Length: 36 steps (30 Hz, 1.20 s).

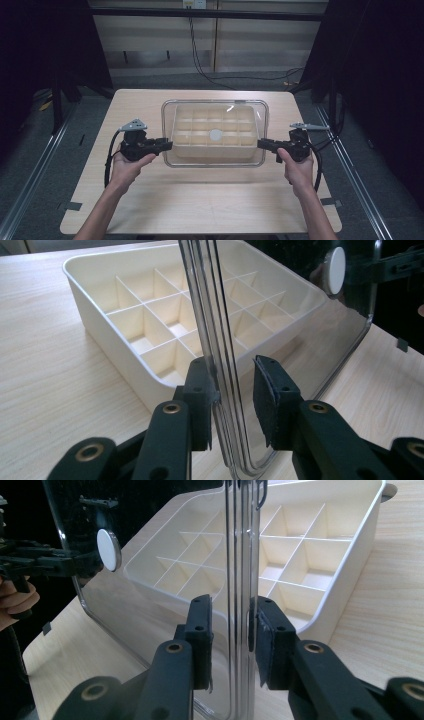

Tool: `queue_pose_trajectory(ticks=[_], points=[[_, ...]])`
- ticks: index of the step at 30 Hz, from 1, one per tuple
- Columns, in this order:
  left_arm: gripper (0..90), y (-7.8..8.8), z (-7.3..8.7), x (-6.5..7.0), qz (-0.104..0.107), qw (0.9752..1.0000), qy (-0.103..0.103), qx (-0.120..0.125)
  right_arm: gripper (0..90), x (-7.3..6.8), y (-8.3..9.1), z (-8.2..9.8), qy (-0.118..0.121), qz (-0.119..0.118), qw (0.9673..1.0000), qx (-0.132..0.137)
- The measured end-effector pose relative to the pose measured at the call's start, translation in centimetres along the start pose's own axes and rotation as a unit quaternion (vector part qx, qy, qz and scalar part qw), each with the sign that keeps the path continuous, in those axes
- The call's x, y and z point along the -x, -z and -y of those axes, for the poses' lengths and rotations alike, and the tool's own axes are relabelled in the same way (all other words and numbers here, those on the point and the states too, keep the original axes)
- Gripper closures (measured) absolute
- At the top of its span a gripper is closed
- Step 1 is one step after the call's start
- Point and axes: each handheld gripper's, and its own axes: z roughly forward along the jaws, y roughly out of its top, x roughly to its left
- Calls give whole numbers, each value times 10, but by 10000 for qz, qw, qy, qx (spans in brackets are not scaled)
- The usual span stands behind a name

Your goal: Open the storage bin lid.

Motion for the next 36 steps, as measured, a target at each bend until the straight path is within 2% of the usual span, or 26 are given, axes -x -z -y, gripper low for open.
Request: queue_pose_trajectory(ticks=[4, 11, 16, 20, 23, 26, 32, 36], points=[[699, 1, 4, 0, 23, 10000, 53, -5, 710, -2, 2, 3, -71, -116, 9999, 19], [701, 2, 18, 5, 61, 9998, 104, -145, 711, -4, 4, 10, -37, -90, 9999, -71], [701, 5, 24, 8, 132, 9996, 143, -191, 712, -7, 6, 14, -32, -92, 9999, -135], [703, 7, 26, 11, 112, 9995, 208, -231, 710, -8, 6, 18, -57, -90, 9998, -141], [709, 11, 29, 11, 199, 9992, 247, -235, 711, -10, 7, 24, -35, -92, 9997, -244], [709, 12, 30, 13, 173, 9993, 237, -238, 711, -10, 7, 26, -39, -119, 9996, -261], [708, 18, 33, 19, 171, 9995, 92, -268, 709, -13, 9, 31, -45, -169, 9993, -323], [708, 19, 36, 18, 177, 9990, 178, -379, 708, -17, 9, 35, -14, -173, 9988, -447]])
